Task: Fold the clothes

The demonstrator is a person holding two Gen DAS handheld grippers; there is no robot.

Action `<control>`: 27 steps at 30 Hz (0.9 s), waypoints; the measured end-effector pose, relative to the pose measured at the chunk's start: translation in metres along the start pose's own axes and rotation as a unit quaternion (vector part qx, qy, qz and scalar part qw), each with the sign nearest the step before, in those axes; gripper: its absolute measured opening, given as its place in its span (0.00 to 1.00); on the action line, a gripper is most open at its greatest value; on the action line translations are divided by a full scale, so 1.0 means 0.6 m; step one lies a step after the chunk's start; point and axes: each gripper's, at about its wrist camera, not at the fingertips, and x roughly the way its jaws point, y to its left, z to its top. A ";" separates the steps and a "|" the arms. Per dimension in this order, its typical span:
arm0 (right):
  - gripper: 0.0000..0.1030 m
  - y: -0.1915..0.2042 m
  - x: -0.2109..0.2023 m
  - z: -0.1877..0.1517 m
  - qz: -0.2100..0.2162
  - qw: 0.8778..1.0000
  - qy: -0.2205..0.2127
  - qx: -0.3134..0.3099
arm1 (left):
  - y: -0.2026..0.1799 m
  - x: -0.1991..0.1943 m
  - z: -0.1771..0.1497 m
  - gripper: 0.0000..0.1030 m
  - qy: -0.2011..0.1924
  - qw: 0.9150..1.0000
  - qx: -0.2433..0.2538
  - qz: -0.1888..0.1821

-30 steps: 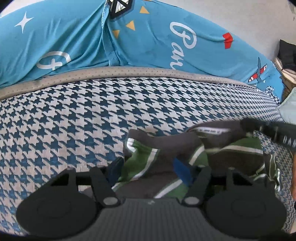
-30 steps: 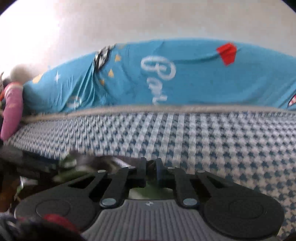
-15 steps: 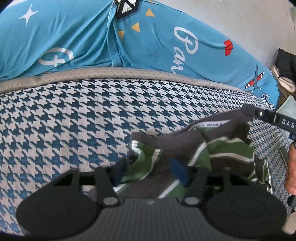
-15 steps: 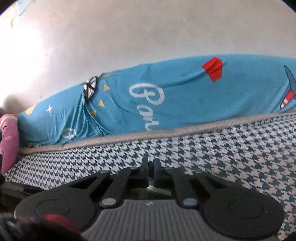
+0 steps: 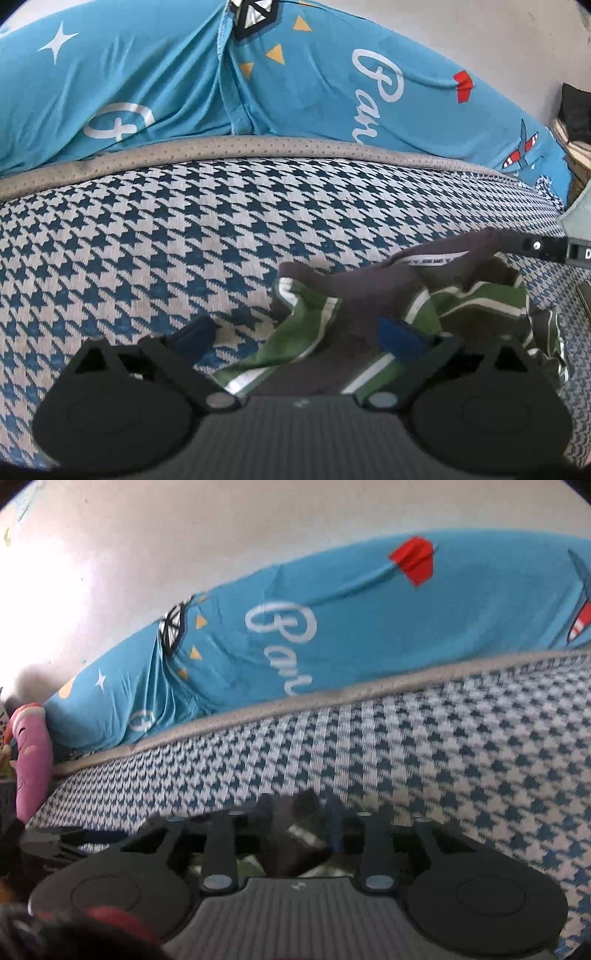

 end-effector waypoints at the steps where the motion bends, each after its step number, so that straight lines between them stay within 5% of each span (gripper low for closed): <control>1: 0.39 0.000 0.002 -0.002 -0.004 1.000 0.003 -0.004 | -0.002 0.001 0.001 0.94 0.000 1.000 0.003 -0.002; 5: 0.48 -0.001 0.015 -0.010 -0.010 1.000 0.012 -0.012 | -0.010 0.007 0.004 0.87 0.002 1.000 0.023 -0.012; 12: 0.50 0.007 0.051 -0.016 -0.009 0.999 0.031 -0.025 | -0.014 0.009 0.007 0.57 0.005 0.999 0.034 -0.038; 13: 0.47 0.013 0.055 -0.016 -0.015 0.999 0.032 -0.034 | -0.015 0.010 0.007 0.51 0.006 0.999 0.036 -0.038; 15: 0.18 0.027 0.062 -0.015 -0.023 0.998 0.036 -0.054 | -0.015 0.010 0.007 0.44 0.006 0.998 0.040 -0.038; 16: 0.12 0.033 0.065 -0.013 -0.016 0.997 0.040 -0.061 | -0.013 0.011 0.007 0.34 0.007 0.999 0.039 -0.037; 19: 0.10 0.053 0.065 -0.009 -0.026 0.996 0.034 -0.082 | -0.008 0.011 0.009 0.15 0.008 0.999 0.033 -0.030; 27: 0.09 0.083 0.036 0.031 -0.023 0.997 -0.039 -0.070 | -0.019 -0.005 0.008 0.07 -0.015 0.999 0.046 0.020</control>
